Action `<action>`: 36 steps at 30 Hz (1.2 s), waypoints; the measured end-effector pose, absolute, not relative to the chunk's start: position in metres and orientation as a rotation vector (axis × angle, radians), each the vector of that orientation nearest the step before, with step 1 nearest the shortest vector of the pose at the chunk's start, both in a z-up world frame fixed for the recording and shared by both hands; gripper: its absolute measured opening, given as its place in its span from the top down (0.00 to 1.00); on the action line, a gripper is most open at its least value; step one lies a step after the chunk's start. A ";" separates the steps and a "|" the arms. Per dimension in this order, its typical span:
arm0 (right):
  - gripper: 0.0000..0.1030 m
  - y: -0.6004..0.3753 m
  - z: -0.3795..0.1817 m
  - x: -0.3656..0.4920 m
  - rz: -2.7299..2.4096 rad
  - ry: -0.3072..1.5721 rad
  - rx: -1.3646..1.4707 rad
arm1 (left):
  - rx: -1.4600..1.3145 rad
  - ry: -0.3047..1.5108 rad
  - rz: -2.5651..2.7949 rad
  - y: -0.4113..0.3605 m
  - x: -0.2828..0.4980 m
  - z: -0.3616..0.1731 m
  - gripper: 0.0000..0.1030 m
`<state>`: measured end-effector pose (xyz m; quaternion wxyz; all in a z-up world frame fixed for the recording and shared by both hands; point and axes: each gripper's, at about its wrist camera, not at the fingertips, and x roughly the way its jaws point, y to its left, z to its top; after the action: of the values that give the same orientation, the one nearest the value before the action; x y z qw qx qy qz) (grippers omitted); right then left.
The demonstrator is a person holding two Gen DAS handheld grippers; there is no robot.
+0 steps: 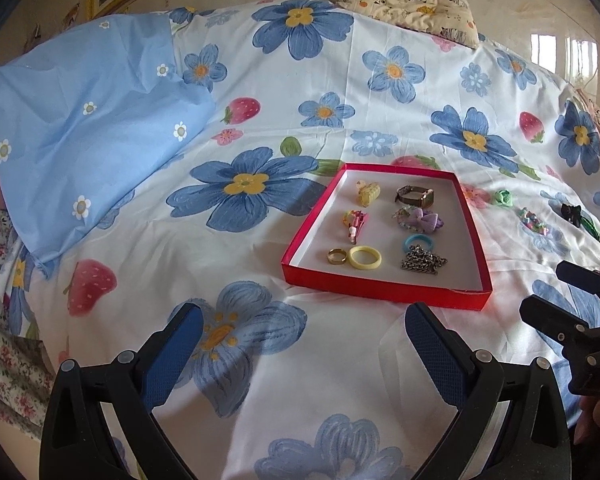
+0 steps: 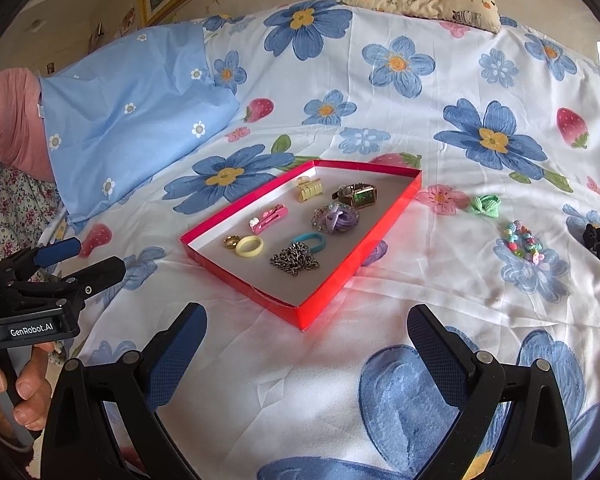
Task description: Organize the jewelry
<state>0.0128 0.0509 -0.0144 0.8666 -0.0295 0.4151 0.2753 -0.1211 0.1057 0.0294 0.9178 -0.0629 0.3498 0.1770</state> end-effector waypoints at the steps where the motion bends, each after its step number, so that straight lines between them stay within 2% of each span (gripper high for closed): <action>1: 0.02 0.051 -0.014 0.012 0.577 0.865 -0.061 | -0.124 0.716 0.363 0.106 -0.123 0.029 0.01; 36: 0.02 0.051 -0.017 0.010 0.588 0.864 -0.051 | -0.102 0.723 0.355 0.102 -0.122 0.025 0.01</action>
<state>0.0100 0.0511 -0.0167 0.8663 -0.0245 0.4125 0.2805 -0.1219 0.1024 0.0249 0.9188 -0.0498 0.3514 0.1727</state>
